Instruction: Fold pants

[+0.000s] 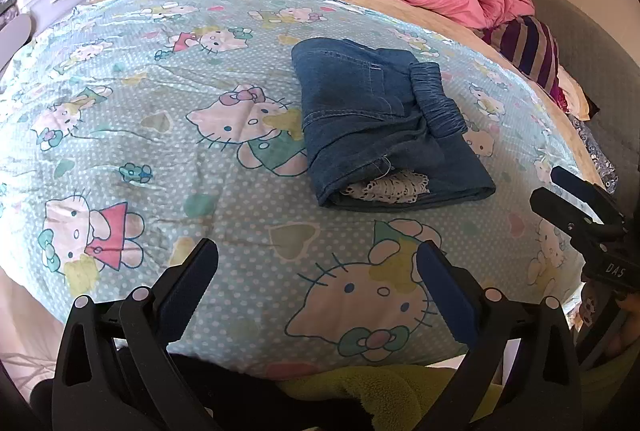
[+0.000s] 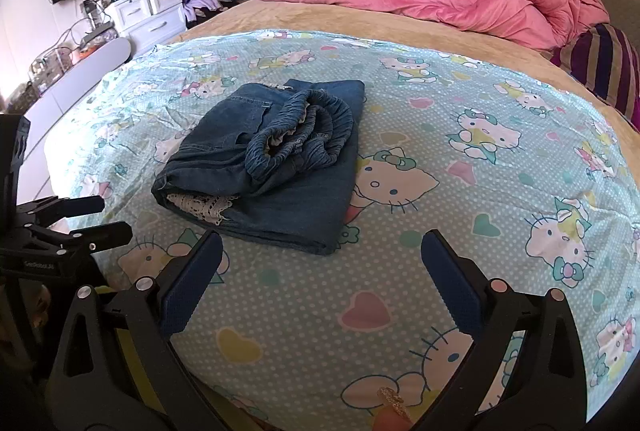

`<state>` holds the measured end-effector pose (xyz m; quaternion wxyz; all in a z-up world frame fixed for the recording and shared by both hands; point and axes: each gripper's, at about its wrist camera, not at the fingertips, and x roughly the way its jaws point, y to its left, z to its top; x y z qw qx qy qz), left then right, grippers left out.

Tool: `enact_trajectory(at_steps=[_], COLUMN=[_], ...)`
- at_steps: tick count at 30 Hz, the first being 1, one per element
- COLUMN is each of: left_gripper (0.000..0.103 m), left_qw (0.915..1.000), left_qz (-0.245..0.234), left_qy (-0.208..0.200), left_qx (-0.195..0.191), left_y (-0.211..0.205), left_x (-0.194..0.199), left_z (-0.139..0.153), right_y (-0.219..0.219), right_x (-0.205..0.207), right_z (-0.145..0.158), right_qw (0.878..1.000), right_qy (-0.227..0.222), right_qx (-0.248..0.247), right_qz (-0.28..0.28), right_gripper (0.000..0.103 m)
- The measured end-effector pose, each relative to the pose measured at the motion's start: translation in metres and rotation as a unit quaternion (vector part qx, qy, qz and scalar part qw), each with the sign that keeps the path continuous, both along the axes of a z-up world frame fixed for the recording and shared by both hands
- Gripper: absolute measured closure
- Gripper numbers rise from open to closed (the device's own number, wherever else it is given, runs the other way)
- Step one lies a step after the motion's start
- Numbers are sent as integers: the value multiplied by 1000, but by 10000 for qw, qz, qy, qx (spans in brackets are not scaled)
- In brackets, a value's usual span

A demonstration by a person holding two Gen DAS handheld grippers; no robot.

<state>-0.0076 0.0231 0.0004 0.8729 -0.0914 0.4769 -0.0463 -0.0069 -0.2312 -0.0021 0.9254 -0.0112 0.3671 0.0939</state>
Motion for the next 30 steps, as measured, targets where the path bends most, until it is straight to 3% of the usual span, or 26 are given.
enact_trajectory(at_steps=[30], left_gripper=[4], left_qw=[9998], left_qz=[127], left_qy=[-36], left_qx=[-159], left_y=[7], left_x=[-3], left_z=[6], right_y=[-2], right_x=[2], right_z=[5], right_qw=[10000], right_qy=[-26], right_qx=[-57], right_qz=[-62], right_gripper=[9])
